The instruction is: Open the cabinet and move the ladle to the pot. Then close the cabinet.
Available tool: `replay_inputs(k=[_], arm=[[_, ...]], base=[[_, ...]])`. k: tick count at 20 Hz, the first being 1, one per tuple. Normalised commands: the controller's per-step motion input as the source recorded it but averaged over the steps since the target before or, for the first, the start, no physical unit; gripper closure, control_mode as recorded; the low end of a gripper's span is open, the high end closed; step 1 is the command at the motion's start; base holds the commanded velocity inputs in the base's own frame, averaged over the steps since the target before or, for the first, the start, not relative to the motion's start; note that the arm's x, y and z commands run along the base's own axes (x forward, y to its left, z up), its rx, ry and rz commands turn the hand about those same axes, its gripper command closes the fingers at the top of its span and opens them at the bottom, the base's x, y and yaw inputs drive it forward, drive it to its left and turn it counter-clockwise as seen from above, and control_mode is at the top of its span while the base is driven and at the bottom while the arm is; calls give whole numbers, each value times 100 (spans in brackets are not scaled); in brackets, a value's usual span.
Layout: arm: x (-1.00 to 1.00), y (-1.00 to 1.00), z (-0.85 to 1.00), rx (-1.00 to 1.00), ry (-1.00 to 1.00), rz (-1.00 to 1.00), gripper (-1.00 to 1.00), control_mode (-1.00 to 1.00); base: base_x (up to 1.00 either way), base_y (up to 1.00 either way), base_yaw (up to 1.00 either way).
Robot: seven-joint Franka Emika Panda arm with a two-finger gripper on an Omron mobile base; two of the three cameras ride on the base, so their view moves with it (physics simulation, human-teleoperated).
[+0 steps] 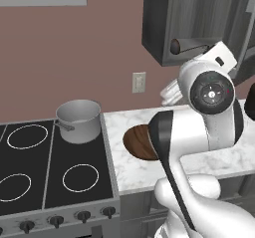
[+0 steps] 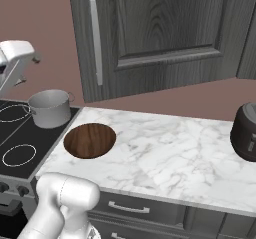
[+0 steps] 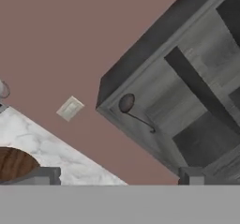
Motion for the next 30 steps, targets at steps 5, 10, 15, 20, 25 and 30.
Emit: replay_inputs(k=[5,10,15,20,25,30], arm=[[47,-4,-12,-10,16,-16,-100,-100],[24,-23,-15,-7,10,-10,-100,-100],[9,-38,-16,-3,7,-6,-100,-100],[23,-34,-16,-1,7,-2,-100,-100],[31,-19,-17,-2,11,0,-100,-100],[32,-11,-16,-2,11,0,-100,-100]], base=[[0,0,0],[0,0,0],[0,0,0],[0,0,0],[0,0,0],[0,0,0]])
